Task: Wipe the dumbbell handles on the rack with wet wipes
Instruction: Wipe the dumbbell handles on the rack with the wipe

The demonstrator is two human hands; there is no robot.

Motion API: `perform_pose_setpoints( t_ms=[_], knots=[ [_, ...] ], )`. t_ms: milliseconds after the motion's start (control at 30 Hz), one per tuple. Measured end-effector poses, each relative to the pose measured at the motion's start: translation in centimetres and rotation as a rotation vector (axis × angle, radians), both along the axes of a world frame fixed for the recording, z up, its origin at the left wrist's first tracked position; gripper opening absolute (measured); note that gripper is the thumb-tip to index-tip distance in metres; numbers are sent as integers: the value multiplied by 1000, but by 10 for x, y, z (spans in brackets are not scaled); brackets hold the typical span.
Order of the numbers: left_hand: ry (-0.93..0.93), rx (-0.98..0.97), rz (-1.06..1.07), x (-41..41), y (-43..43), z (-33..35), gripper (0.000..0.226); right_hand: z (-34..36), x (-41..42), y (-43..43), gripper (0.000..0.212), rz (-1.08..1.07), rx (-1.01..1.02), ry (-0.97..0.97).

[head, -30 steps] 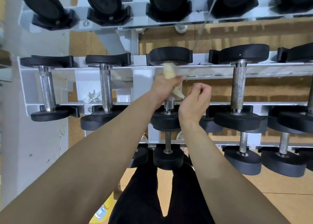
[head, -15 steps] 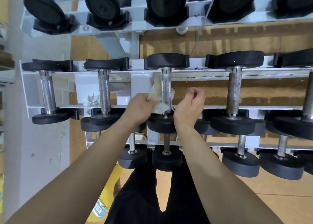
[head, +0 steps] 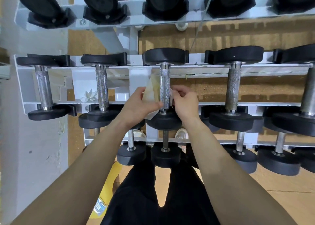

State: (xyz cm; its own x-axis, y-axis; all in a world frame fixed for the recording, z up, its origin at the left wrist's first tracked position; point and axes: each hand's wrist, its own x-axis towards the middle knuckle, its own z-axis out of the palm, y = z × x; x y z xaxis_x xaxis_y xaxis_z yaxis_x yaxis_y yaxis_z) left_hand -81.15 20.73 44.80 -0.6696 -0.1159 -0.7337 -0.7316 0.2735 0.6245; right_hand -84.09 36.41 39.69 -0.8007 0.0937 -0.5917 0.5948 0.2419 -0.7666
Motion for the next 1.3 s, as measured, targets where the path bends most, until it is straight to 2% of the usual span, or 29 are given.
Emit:
perform_pose_setpoints(
  t_ms=[67, 167, 233, 300, 367, 433, 733, 933, 1000, 1100, 1133, 1233, 1300],
  knots=[
    [24, -106, 16, 0, 2, -8, 44, 1, -1, 5, 11, -30, -44, -15],
    [59, -257, 50, -3, 3, -18, 31, 5, -3, 12, 17, -62, -79, -29],
    [83, -278, 109, -5, 2, -23, 30, 10, -4, 16, 20, -96, -149, -52],
    [99, -271, 151, -5, 2, -27, 30, 17, -3, 22, 22, -136, -318, -99],
    [135, -278, 147, -7, 3, -30, 23, 23, 1, 27, 25, -135, -493, -143],
    [175, -293, 119, -8, 3, -31, 12, 24, 5, 29, 28, -99, -548, -165],
    [176, -113, 153, 1, 3, -31, 30, 32, -7, -2, 29, 363, -69, -5],
    [80, 137, 230, -1, 8, -29, 23, 43, -2, -1, 37, 703, 98, 36],
    [116, 83, 171, -3, 9, -32, 22, 39, 2, 3, 35, 626, 80, 57],
    [184, -60, 113, -5, 10, -37, 10, 30, 7, 10, 21, 244, 47, 74],
    [190, -82, 128, -6, 11, -38, 5, 28, 7, 11, 21, 174, 55, 67],
    [219, -121, 208, -8, 13, -38, 15, 23, 2, -1, 52, 258, 42, -24],
    [240, -149, 280, -8, 13, -39, 19, 18, -7, -17, 62, 346, 79, -71]
  ],
)
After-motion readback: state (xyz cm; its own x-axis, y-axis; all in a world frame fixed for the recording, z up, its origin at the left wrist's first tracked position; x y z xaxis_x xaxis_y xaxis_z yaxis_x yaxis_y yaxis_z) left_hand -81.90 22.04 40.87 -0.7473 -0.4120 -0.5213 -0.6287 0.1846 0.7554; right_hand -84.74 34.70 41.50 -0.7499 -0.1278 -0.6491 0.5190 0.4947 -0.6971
